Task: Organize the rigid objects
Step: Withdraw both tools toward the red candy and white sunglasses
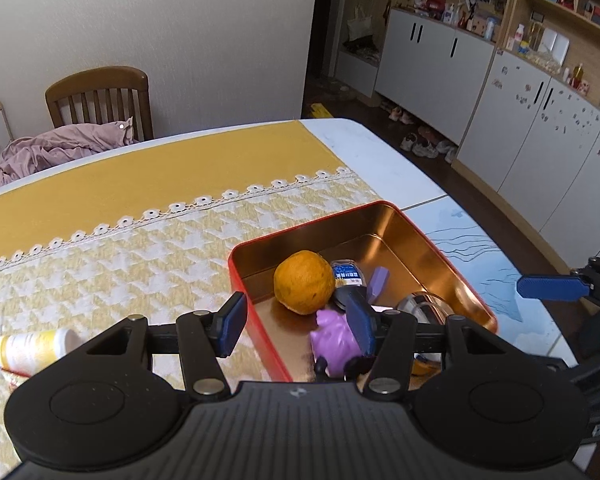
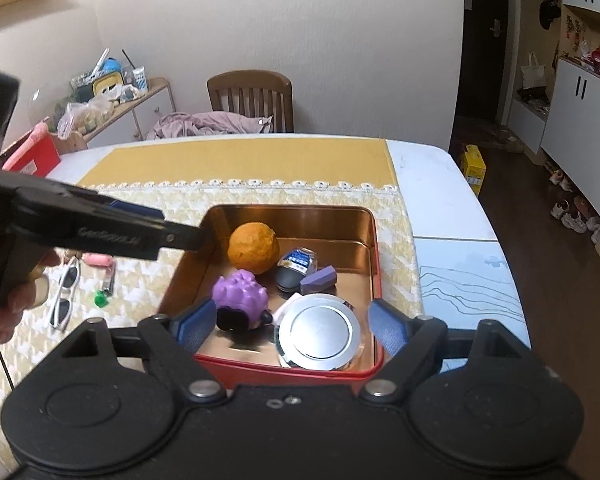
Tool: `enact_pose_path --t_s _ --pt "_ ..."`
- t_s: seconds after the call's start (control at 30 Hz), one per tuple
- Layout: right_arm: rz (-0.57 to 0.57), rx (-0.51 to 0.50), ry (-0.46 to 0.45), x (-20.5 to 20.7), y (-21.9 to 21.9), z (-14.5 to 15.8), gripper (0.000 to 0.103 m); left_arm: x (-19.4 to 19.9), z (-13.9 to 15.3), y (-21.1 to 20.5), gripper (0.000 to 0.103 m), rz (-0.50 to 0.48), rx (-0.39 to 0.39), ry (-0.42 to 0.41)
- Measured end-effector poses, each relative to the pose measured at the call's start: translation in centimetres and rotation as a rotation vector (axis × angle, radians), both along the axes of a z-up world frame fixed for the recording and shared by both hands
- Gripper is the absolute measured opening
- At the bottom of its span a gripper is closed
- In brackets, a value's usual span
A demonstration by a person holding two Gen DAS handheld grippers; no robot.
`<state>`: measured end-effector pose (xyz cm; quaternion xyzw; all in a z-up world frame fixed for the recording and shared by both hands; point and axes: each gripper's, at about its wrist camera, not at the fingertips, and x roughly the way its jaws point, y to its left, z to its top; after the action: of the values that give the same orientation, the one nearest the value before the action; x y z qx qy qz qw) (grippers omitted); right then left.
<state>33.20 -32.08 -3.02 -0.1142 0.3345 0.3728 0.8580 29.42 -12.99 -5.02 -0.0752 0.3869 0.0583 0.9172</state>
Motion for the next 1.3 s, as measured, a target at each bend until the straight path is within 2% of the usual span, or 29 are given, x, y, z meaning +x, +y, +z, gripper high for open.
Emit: enact_pose_path --t_s 0.17,0.27,0.43,0.5,0.6,0.8,1.0,1.3 --pt "0.002 0.028 0.001 -1.3 0.6 0.6 0.09 -2.4 1.0 0.4 0.054 -0.003 -0.002 -0.029" --pt "0.017 0.043 0.003 -2.2 1.1 0.8 0.093 -4.0 1.3 1.1 0.067 0.005 -0.014 -0.045" --pt "0.06 0.063 -0.001 -3.8 2.5 1.0 0.101 -6.9 1.4 2.1 0.07 0.021 0.021 -0.067" --pt "0.078 0.063 -0.003 -4.4 3.4 1.0 0.102 -8.2 1.5 2.9 0.077 0.041 0.035 -0.076" --pt "0.111 0.072 -0.008 -5.5 4.9 1.0 0.103 -10.0 1.5 4.4 0.082 0.076 0.039 -0.097" --pt "0.184 0.062 0.026 -7.8 8.7 0.4 0.103 -13.3 1.0 9.2 0.083 0.174 0.038 -0.104" --pt "0.244 0.021 0.08 -10.3 13.7 -1.2 0.103 -15.7 -0.3 14.8 0.083 0.266 0.004 -0.061" --pt "0.327 -0.093 0.13 -13.4 21.3 -4.8 0.102 -16.2 -3.2 20.3 0.083 0.28 -0.02 -0.017"
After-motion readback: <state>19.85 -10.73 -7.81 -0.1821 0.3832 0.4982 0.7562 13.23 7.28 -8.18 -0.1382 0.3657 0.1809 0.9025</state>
